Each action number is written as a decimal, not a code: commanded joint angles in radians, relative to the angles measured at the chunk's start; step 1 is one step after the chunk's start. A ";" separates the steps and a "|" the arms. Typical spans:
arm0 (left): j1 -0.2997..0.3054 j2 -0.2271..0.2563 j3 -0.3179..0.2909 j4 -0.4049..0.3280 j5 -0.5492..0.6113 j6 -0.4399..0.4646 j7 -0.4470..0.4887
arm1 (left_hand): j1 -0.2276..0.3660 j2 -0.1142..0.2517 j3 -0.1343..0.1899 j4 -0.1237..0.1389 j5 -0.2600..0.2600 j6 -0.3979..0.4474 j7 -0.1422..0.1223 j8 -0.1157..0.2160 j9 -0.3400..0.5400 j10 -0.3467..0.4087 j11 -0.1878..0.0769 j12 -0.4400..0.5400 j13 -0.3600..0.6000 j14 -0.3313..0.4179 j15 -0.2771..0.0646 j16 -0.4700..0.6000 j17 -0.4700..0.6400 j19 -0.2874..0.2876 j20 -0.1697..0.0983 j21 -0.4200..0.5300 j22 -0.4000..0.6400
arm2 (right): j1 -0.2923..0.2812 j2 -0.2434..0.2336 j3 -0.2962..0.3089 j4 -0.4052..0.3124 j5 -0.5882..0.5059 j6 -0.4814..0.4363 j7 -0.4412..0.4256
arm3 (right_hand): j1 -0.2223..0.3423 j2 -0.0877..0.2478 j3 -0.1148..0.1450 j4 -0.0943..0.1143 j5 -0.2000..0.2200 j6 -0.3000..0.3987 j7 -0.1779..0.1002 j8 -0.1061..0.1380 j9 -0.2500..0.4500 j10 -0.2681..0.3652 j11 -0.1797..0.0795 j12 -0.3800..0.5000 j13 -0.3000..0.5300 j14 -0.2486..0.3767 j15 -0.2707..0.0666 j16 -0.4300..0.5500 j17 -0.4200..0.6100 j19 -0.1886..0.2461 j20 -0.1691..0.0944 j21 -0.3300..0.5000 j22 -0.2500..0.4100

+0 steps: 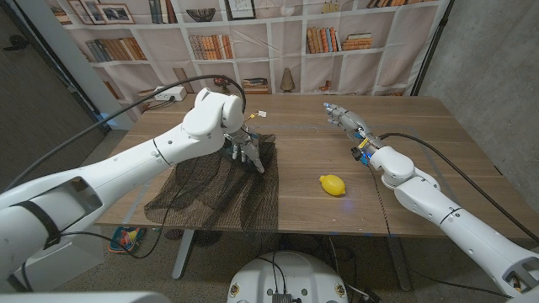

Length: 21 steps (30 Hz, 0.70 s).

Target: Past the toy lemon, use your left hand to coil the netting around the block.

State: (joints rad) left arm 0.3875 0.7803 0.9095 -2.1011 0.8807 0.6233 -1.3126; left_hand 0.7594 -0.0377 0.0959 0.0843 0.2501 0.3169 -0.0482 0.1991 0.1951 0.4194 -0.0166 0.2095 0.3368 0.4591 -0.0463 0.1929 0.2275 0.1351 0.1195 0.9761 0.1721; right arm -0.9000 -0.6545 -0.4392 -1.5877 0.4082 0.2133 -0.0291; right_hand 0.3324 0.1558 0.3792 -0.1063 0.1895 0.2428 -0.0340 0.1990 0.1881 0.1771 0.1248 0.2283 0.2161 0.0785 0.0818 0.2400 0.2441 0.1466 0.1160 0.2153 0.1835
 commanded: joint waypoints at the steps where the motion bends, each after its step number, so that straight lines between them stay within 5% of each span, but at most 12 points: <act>1: 0.201 0.088 -0.076 -0.300 0.204 0.264 0.233 | 0.010 0.012 0.002 -0.004 0.008 0.022 -0.010 0.008 0.002 0.004 -0.010 0.007 0.004 -0.013 -0.010 0.007 -0.002 -0.013 -0.005 -0.012 0.002 | -0.006 -0.019 0.008 0.011 0.018 0.029 0.036 | -0.003 0.000 0.002 0.003 0.002 0.003 -0.004 -0.004 0.005 0.003 -0.004 -0.001 0.003 0.002 0.003 0.007 0.005 0.008 0.005 0.000 0.002; 8: 0.416 0.003 -0.092 -0.351 0.613 0.289 0.259 | -0.014 0.046 -0.003 0.011 0.004 -0.147 -0.044 -0.030 -0.001 -0.125 -0.012 -0.016 0.010 -0.088 0.008 0.007 -0.003 -0.041 0.005 -0.063 0.005 | -0.006 -0.036 0.007 0.026 0.035 0.052 0.091 | -0.004 0.000 0.002 0.004 0.002 0.004 -0.003 -0.004 0.005 0.004 -0.003 -0.001 0.003 0.002 0.003 0.007 0.005 0.008 0.005 0.000 0.002; 16: 0.715 -0.350 -0.221 -0.262 1.267 0.120 0.145 | -0.068 0.054 -0.024 0.036 -0.008 -0.154 -0.033 -0.008 -0.001 -0.127 -0.010 0.002 0.012 -0.083 0.013 0.023 0.001 -0.025 0.020 -0.076 0.007 | 0.037 -0.034 -0.012 0.084 0.058 0.071 0.183 | -0.003 0.000 0.003 0.004 0.002 0.005 -0.003 -0.003 0.005 0.004 -0.004 -0.001 0.003 0.002 0.003 0.007 0.005 0.009 0.005 0.000 0.002; 21: 0.855 -0.551 -0.289 -0.185 1.450 0.119 0.298 | -0.086 0.058 -0.030 0.044 -0.012 -0.164 -0.025 -0.009 0.000 -0.127 -0.009 0.006 0.014 -0.087 0.027 0.024 0.002 -0.014 0.035 -0.078 0.008 | 0.074 -0.025 -0.028 0.132 0.059 0.086 0.235 | -0.003 0.001 0.003 0.004 0.002 0.006 -0.002 -0.003 0.005 0.005 -0.003 -0.001 0.004 0.003 0.003 0.007 0.005 0.008 0.004 0.000 0.002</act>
State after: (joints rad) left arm 0.8836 0.6557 0.7571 -2.3743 1.4024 0.8132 -1.1276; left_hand 0.6896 0.0163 0.0691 0.1170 0.2433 0.1500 -0.0783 0.1850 0.1934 0.2850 -0.0284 0.2074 0.3461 0.3683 -0.0262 0.2122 0.2257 0.1142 0.1412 0.9020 0.1748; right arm -0.8817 -0.6848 -0.4421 -1.5313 0.4502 0.2713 0.1018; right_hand 0.3327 0.1560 0.3793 -0.1064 0.1895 0.2428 -0.0340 0.1990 0.1881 0.1771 0.1249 0.2283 0.2160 0.0784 0.0818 0.2400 0.2440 0.1521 0.1215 0.2153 0.1835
